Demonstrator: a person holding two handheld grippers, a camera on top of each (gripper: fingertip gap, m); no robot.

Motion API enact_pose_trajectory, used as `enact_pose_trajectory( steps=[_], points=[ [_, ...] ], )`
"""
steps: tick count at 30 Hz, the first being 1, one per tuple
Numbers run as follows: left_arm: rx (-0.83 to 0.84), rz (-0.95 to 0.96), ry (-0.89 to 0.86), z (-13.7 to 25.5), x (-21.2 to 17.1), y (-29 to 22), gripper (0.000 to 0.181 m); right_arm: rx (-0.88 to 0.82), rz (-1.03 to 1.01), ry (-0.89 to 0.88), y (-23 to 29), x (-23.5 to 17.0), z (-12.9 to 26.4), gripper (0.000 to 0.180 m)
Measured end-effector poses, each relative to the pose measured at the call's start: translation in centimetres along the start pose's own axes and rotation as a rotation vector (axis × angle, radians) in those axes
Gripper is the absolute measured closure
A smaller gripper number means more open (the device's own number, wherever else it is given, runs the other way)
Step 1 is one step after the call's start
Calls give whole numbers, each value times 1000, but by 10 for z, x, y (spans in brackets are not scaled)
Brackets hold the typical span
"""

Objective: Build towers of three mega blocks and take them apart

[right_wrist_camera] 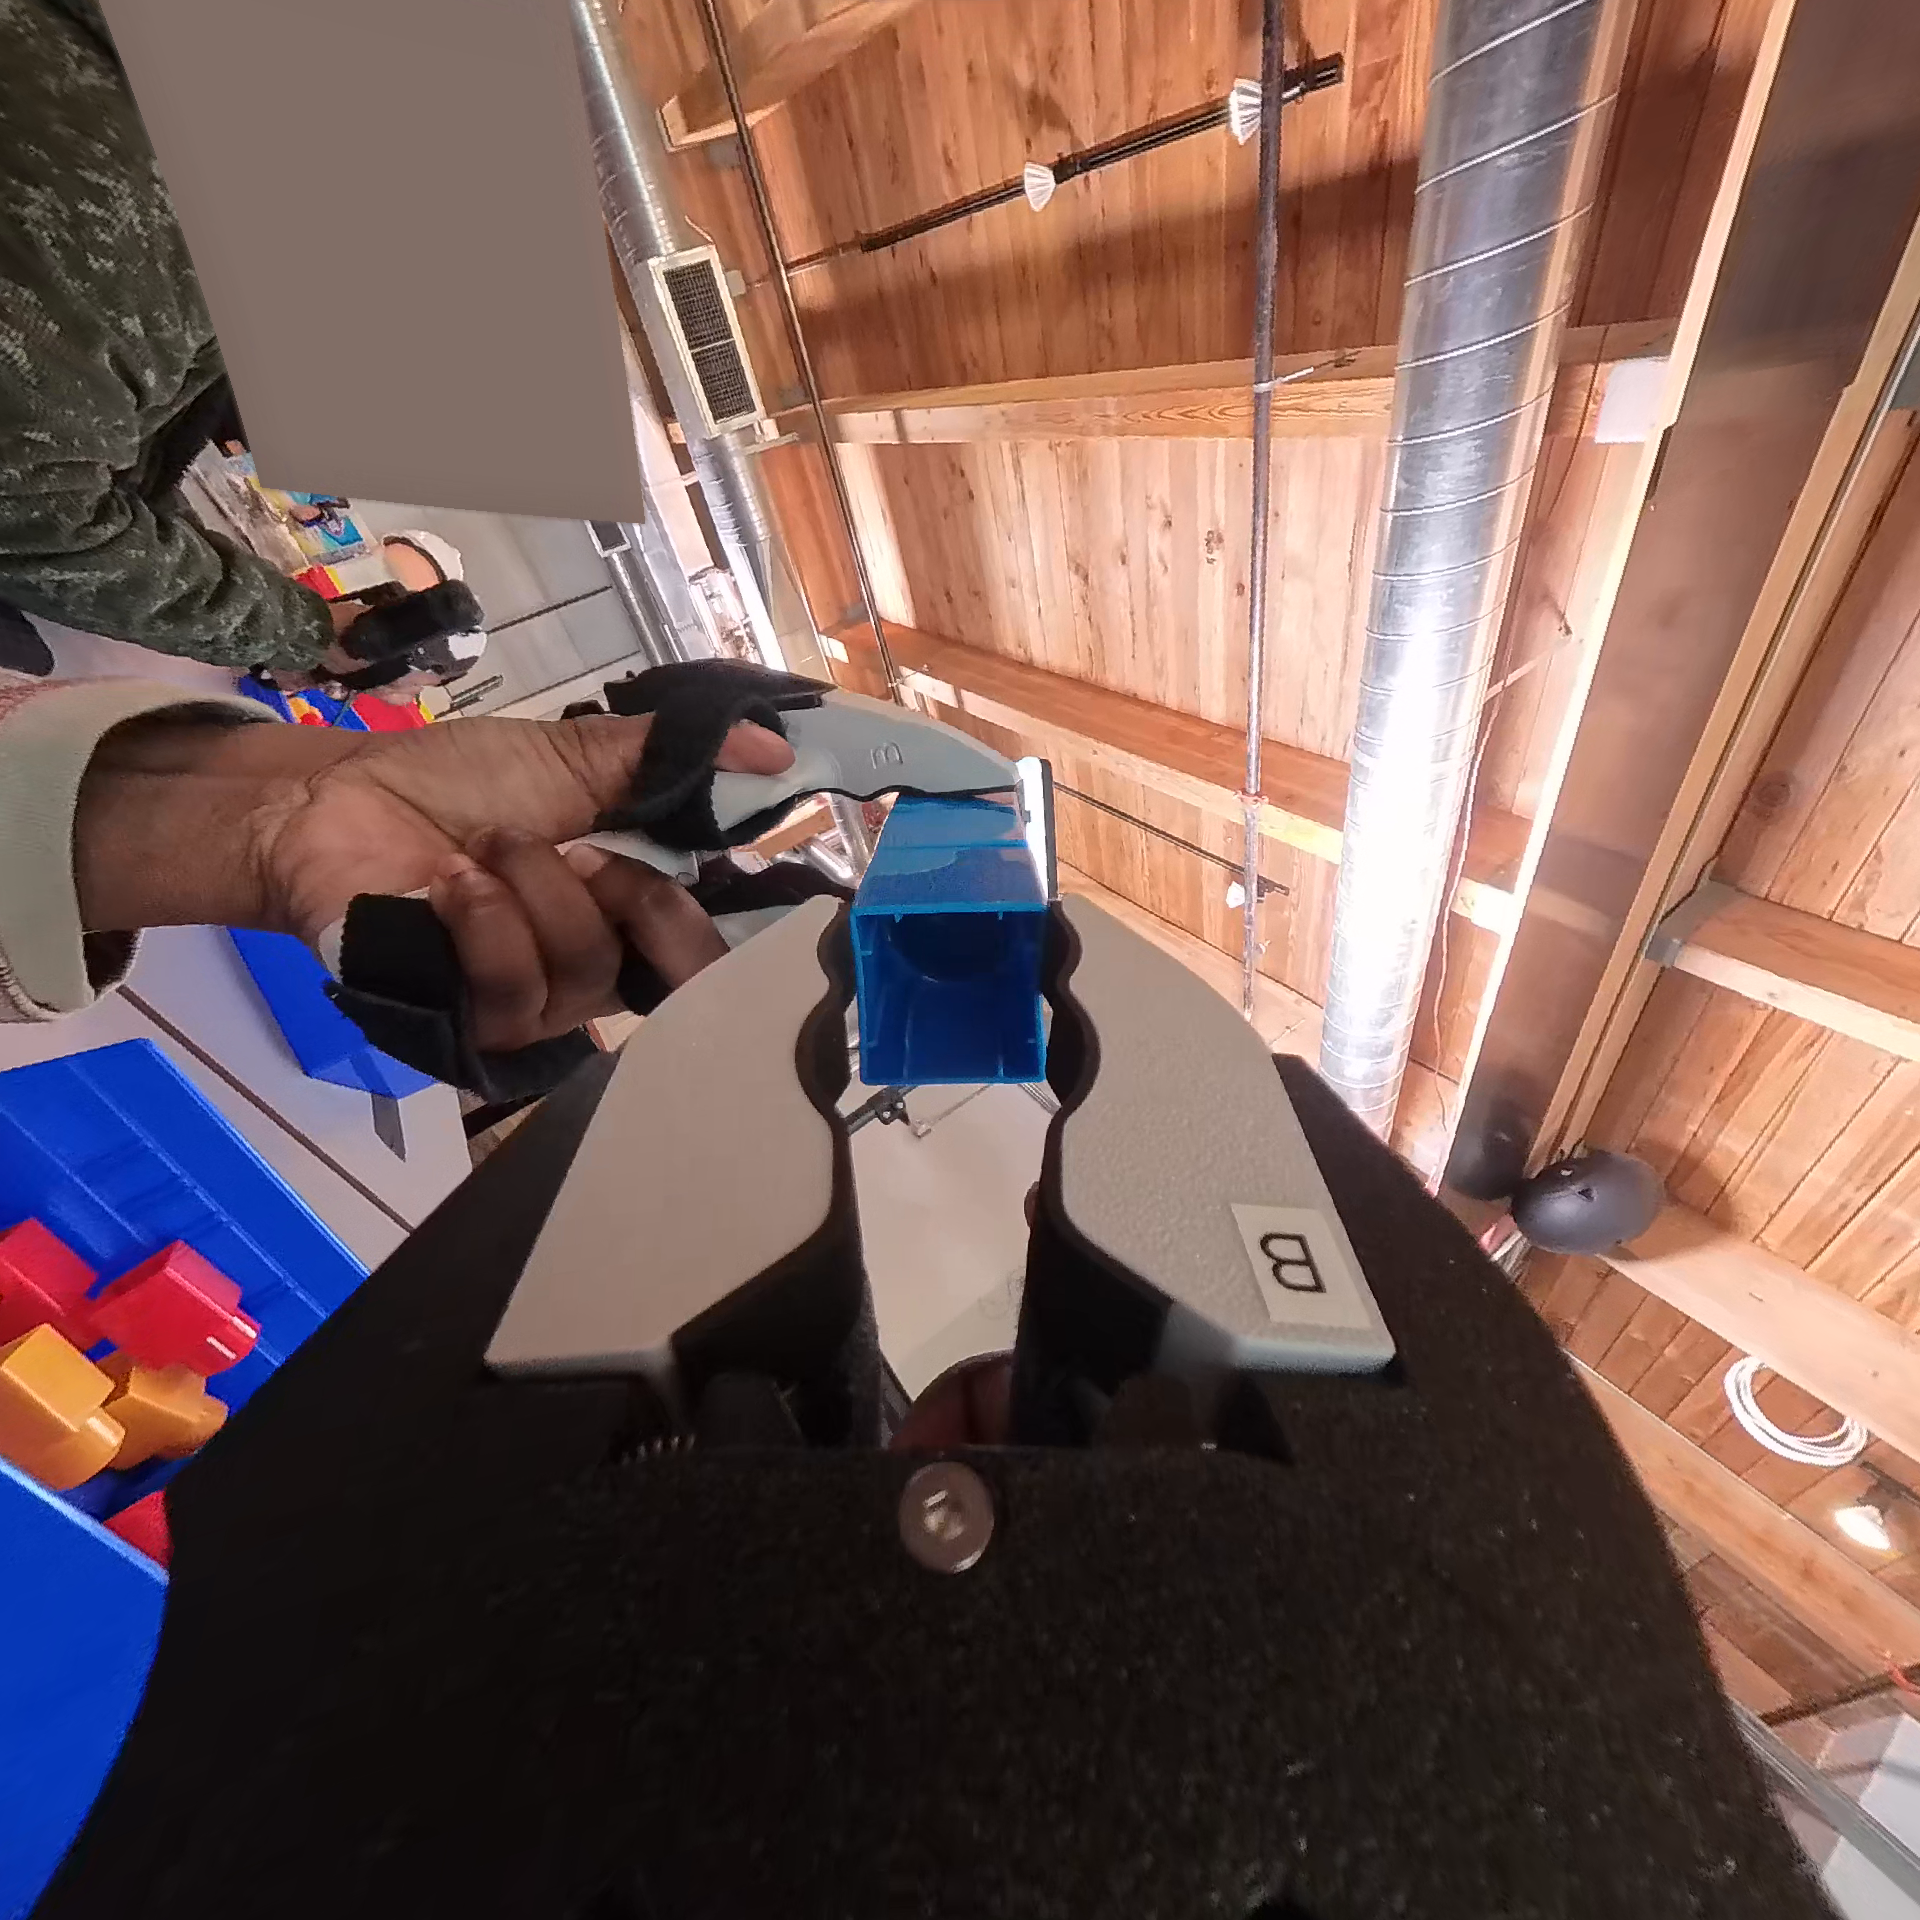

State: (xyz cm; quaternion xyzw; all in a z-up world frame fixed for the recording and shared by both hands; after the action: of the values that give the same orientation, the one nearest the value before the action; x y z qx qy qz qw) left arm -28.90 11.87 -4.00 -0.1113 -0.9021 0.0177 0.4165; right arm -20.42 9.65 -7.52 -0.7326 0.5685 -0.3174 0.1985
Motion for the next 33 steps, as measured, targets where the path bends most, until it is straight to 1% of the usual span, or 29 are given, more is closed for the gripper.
enact_pose_trajectory(
  steps=[16, 18, 21, 22, 24, 26, 29, 31, 33],
  points=[
    [35, -34, 10, -2, -1, 2, 144, -9, -8, -6, -1, -6, 4, 145],
    [33, -55, 12, 1, 2, 2, 145, 5, 11, 24, 1, -10, 3, 145],
    [74, -138, 38, 9, 8, 4, 145, 76, 4, 155, 10, -25, 0, 143],
    [76, -200, 67, 13, 10, 3, 145, 116, -44, 218, 12, -30, 1, 141],
    [104, -378, 170, 23, 11, 2, 145, 199, -227, 311, 11, -37, 6, 132],
    [187, -476, 358, 33, 2, 8, 145, 245, -443, 356, 3, -38, 11, 128],
    [341, -602, 649, 46, -19, 26, 145, 214, -673, 383, -11, -41, 12, 132],
    [425, -665, 817, 51, -33, 40, 145, 216, -735, 407, -10, -42, 10, 134],
    [514, -740, 934, 53, -41, 54, 145, 214, -713, 457, -3, -47, 7, 136]
  ],
)
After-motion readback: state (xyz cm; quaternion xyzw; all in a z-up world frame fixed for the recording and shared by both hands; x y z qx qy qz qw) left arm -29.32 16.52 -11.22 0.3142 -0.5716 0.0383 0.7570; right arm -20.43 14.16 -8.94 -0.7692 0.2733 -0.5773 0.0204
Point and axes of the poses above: each gripper's, where its closed fingertips meet, z back along the fingers, x out of its top, y = z × x across the jaws, the point moved 3 cm from there along z, back along the fingers, and after that the axes turned 14 degrees about -x, right-handed, at the moved point
